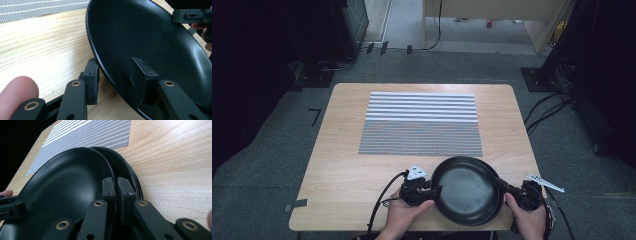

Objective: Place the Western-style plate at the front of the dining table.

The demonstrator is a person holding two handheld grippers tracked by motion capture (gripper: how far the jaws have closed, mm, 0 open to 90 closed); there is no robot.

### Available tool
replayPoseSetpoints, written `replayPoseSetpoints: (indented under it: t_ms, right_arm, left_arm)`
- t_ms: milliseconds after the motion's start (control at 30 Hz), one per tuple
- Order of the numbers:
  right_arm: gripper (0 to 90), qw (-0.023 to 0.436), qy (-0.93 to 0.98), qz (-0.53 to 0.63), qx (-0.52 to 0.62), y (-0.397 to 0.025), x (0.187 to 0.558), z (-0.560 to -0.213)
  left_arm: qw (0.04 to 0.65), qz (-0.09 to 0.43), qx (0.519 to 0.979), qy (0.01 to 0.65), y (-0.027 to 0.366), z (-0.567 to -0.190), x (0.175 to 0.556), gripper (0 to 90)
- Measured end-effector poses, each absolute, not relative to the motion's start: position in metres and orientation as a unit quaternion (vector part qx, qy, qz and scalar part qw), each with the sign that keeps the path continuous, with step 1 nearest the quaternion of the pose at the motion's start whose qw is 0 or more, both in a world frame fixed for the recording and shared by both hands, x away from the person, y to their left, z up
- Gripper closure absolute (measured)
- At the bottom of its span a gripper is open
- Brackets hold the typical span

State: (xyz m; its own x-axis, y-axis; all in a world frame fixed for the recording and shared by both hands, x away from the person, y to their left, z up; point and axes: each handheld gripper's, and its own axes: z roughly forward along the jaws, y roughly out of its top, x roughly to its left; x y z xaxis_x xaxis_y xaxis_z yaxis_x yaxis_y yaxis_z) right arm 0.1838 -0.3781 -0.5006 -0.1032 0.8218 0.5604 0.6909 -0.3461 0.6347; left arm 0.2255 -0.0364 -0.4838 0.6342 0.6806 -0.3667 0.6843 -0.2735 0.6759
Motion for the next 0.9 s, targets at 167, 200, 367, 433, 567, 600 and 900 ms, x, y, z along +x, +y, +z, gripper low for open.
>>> replayPoseSetpoints:
  t_ms: [167, 200, 367, 433, 567, 600, 900]
  right_arm:
    - [85.2, 0.065, 0.576, 0.476, 0.661, -0.374, 0.184, -0.500]
    - [85.1, 0.062, 0.578, 0.476, 0.660, -0.373, 0.183, -0.500]
    - [85.0, 0.062, 0.583, 0.474, 0.657, -0.371, 0.183, -0.500]
    - [85.0, 0.061, 0.583, 0.475, 0.657, -0.371, 0.184, -0.500]
    - [84.9, 0.063, 0.584, 0.475, 0.656, -0.370, 0.184, -0.500]
    - [84.8, 0.064, 0.584, 0.474, 0.655, -0.370, 0.184, -0.500]
    - [82.5, 0.068, 0.593, 0.470, 0.650, -0.367, 0.184, -0.502]
  left_arm:
    - [0.427, -0.008, 0.794, 0.433, -0.031, -0.481, 0.224, 59.6]
    - [0.428, -0.011, 0.793, 0.432, -0.030, -0.481, 0.224, 59.7]
    - [0.433, -0.014, 0.791, 0.431, -0.027, -0.480, 0.222, 60.4]
    - [0.433, -0.015, 0.790, 0.433, -0.027, -0.481, 0.222, 61.5]
    - [0.433, -0.016, 0.790, 0.434, -0.027, -0.481, 0.222, 61.6]
    - [0.433, -0.017, 0.789, 0.435, -0.026, -0.481, 0.222, 61.7]
    - [0.435, -0.025, 0.785, 0.440, -0.025, -0.481, 0.223, 64.0]
